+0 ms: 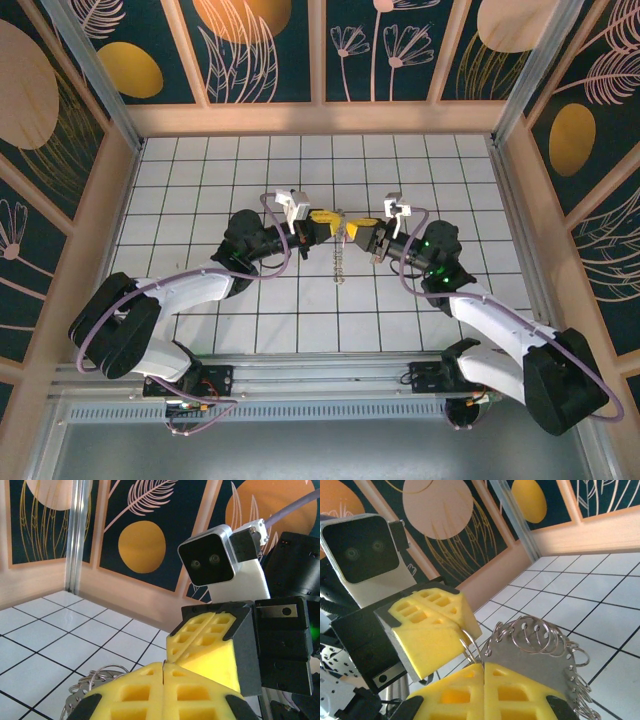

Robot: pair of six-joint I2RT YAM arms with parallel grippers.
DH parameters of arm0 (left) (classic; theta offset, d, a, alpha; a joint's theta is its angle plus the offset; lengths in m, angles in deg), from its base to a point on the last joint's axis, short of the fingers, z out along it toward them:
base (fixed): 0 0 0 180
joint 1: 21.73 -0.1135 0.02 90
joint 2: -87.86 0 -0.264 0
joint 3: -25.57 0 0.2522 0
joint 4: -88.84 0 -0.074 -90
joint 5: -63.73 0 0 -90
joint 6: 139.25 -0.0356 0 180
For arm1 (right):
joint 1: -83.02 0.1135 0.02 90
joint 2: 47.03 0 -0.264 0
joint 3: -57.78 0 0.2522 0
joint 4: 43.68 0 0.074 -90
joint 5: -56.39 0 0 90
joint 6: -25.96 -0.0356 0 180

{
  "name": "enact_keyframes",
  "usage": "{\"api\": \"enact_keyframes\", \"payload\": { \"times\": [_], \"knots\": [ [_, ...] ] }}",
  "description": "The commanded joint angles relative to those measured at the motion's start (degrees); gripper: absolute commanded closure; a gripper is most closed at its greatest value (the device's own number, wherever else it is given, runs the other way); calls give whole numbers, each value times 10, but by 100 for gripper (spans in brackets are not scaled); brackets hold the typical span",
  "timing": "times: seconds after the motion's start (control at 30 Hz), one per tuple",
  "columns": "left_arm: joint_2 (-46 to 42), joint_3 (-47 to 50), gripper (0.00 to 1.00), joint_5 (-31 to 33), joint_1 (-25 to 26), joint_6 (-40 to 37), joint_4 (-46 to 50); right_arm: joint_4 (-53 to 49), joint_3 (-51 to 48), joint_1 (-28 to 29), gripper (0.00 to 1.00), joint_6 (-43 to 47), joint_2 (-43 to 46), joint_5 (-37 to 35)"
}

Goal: Put the keys on the keyring

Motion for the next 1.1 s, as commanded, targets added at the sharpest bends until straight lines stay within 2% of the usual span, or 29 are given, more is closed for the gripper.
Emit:
{"api": "enact_keyframes", "payload": {
  "times": [0.0,0.3,0.53,0.67,0.7,0.8,1.07],
  "knots": [
    [-21,-3,100,7,-3,-4,-88,12,-21,-2,100,-15,-13,33],
    [-5,-4,100,4,-3,6,-110,47,-24,4,100,-35,-34,41],
    [3,-2,100,6,-3,13,-126,34,-18,8,100,-33,-34,33],
    [1,-2,100,8,-3,13,-125,8,-25,-3,74,-28,-1,1],
    [1,-3,100,8,-3,13,-125,3,-29,-10,71,-29,11,-3],
    [0,-3,100,7,-3,14,-125,-2,-38,-30,65,-37,49,-9],
    [14,-12,100,12,-3,44,-127,4,-28,-52,63,-58,77,-30]
  ]
}}
